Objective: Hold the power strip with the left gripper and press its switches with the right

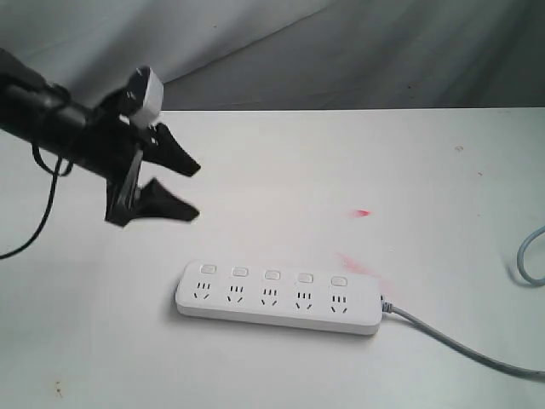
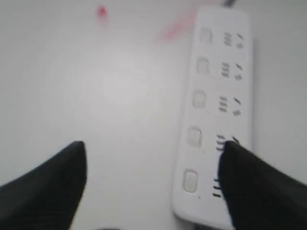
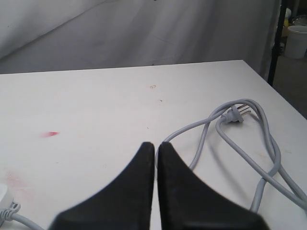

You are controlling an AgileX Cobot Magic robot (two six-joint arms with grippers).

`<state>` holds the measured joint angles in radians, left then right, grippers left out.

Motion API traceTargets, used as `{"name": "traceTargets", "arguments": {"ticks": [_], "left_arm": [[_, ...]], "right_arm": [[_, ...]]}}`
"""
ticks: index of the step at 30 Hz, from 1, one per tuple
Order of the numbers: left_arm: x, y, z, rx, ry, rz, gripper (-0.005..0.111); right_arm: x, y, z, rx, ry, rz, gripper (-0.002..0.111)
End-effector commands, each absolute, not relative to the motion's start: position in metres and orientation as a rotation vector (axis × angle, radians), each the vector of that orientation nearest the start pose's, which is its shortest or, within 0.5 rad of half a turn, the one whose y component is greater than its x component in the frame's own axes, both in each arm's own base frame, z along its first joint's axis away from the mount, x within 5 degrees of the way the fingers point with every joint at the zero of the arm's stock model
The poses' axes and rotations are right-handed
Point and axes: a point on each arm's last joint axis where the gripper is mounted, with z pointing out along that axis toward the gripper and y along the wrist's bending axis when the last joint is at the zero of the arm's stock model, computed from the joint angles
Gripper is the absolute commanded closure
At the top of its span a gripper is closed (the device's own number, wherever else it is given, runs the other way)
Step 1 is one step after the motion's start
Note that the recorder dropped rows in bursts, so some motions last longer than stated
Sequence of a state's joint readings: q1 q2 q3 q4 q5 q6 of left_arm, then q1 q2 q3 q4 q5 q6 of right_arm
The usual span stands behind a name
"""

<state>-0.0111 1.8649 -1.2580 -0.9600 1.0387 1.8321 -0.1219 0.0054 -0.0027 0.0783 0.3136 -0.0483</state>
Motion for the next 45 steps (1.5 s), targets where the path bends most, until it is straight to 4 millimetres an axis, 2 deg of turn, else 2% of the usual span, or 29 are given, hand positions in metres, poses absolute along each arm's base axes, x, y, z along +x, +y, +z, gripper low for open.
{"name": "traceTargets", "arguments": {"ticks": [1, 2, 5, 8, 14, 21, 25, 28, 30, 32, 35, 38, 41, 45], "left_arm": [[0.353, -0.068, 0.289, 1.168, 1.943, -0.594, 0.09], [0.347, -0.069, 0.304, 1.077, 1.974, -0.622, 0.105], [0.326, -0.071, 0.348, 0.893, 1.94, -0.691, 0.104], [0.306, -0.073, 0.379, 0.861, 1.837, -0.697, 0.105], [0.271, -0.072, 0.417, 0.888, 1.718, -0.625, 0.105], [0.242, -0.07, 0.438, 0.929, 1.653, -0.535, 0.105], [0.205, -0.061, 0.453, 1.044, 1.63, -0.274, 0.105], [0.166, -0.051, 0.473, 1.036, 1.552, -0.034, 0.105], [0.138, -0.043, 0.49, 0.88, 1.523, 0.044, 0.105], [0.111, -0.032, 0.503, 0.627, 1.512, 0.062, 0.105], [0.079, -0.013, 0.508, 0.288, 1.49, 0.071, 0.105], [0.059, 0.0, 0.497, 0.11, 1.482, 0.116, 0.105], [0.051, 0.007, 0.48, 0.017, 1.5, 0.14, 0.105], [0.053, 0.009, 0.451, -0.04, 1.535, 0.104, 0.105]], "right_arm": [[0.054, -0.005, 0.186, 0.121, 1.781, -0.057, 0.105], [0.054, -0.005, 0.186, 0.121, 1.781, -0.057, 0.105], [0.054, -0.005, 0.186, 0.121, 1.781, -0.057, 0.105], [0.054, -0.005, 0.186, 0.121, 1.781, -0.057, 0.105], [0.054, -0.005, 0.186, 0.121, 1.781, -0.057, 0.105], [0.054, -0.005, 0.186, 0.121, 1.781, -0.057, 0.105], [0.054, -0.005, 0.186, 0.121, 1.781, -0.057, 0.105], [0.054, -0.005, 0.186, 0.121, 1.781, -0.057, 0.105], [0.054, -0.005, 0.186, 0.121, 1.781, -0.057, 0.105], [0.054, -0.005, 0.186, 0.121, 1.781, -0.057, 0.105], [0.054, -0.005, 0.186, 0.121, 1.781, -0.057, 0.105], [0.054, -0.005, 0.186, 0.121, 1.781, -0.057, 0.105], [0.054, -0.005, 0.186, 0.121, 1.781, -0.057, 0.105], [0.054, -0.005, 0.186, 0.121, 1.781, -0.057, 0.105]]}}
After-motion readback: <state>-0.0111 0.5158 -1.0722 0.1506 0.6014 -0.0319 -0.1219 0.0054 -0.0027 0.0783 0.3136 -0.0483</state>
